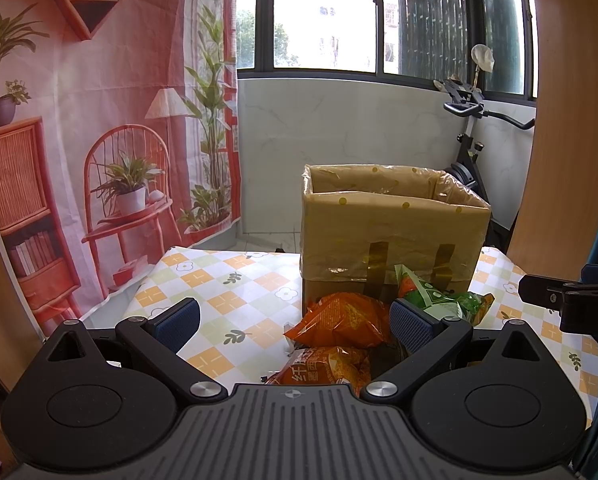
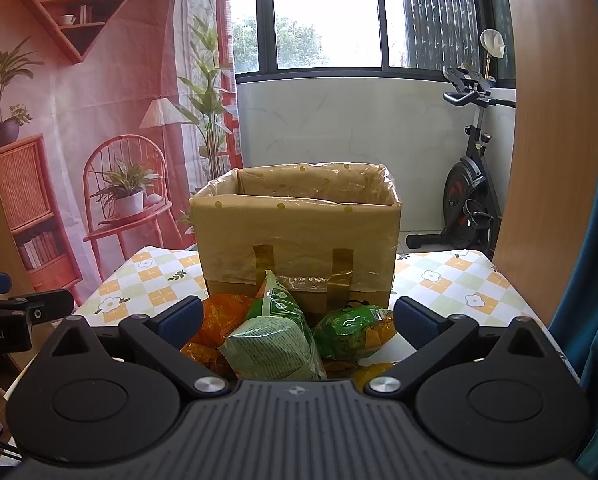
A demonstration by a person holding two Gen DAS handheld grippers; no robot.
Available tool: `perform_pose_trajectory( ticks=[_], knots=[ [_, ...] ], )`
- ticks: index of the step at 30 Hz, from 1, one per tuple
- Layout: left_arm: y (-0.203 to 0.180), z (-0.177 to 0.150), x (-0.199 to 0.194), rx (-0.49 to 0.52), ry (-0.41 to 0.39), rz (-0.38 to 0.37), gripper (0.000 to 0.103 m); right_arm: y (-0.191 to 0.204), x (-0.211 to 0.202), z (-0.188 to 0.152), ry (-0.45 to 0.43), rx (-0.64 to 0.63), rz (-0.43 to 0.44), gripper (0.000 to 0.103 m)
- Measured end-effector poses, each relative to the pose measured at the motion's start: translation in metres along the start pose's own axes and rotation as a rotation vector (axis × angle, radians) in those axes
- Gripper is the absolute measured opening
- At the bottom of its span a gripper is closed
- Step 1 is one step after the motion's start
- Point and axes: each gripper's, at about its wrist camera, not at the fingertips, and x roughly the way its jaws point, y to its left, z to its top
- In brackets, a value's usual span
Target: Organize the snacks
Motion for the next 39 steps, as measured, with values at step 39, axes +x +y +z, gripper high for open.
perform_pose_trajectory(
  ticks=[39],
  knots=[
    [-0.015, -0.013, 0.086, 0.042, 0.161, -0.129, 0.098, -0.001, 0.083, -0.054, 0.115, -0.133, 0.094, 0.09]
  ],
)
